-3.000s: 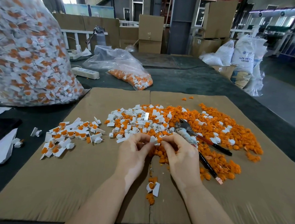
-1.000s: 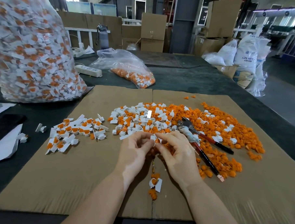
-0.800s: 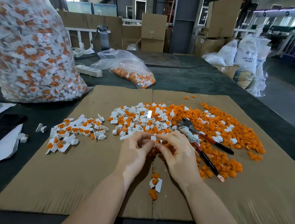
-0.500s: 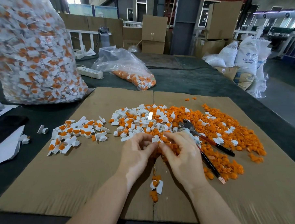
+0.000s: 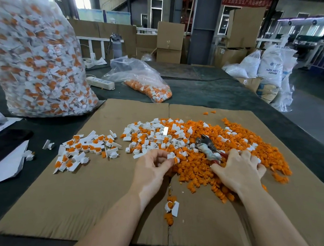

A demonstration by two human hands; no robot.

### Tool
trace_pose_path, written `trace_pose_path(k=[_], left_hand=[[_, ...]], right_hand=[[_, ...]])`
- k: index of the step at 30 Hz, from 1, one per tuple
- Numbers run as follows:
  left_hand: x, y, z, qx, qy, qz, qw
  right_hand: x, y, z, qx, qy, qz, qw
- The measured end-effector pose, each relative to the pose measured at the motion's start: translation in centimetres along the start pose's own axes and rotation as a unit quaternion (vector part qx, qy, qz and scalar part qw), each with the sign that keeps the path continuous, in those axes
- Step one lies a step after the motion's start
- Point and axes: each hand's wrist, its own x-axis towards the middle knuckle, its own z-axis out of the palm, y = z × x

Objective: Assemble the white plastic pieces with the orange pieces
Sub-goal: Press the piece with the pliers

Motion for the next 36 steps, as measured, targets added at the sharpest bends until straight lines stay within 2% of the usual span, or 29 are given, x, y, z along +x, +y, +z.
trace_pose_path(k=[3,5,8,11,15,18,29,36], left_hand=[[0.1,0.1,0.0,-0.015,0.0,-0.009,1.0],[0.2,0.2,0.0,-0.033,-0.005,-0.017,0.999],[0.6,0.7,0.0,-0.09,0.003,-0.046,0.995],[1.4,1.5,0.1,-0.171,0.025,-0.081,0.982],[2.6,2.4,0.2,-0.198,0.04,-0.115,0.973],[3.1,2.4,0.1,-0.199,0.049,-0.137,0.969],[3.1,2.0,0.0,-0.193,0.081,-0.167,0.963],[2.9,2.2,0.3,-0.215,0.083,-0.18,0.956]], right_hand=[[-0.4,-0.1,-0.7,0.024,0.043,-0.038,0.998],[-0.8,-0.4,-1.4,0.071,0.034,-0.068,0.995],[-1.5,-1.2,-2.7,0.157,-0.042,-0.106,0.981],[-2.4,-1.8,-3.8,0.26,-0.137,-0.146,0.945],[-3.1,-2.5,-4.6,0.314,-0.226,-0.166,0.907],[-3.2,-2.7,-4.8,0.33,-0.256,-0.167,0.893],[-3.3,-2.9,-4.6,0.319,-0.31,-0.162,0.881],[-3.7,-3.3,-4.4,0.279,-0.266,-0.185,0.904]])
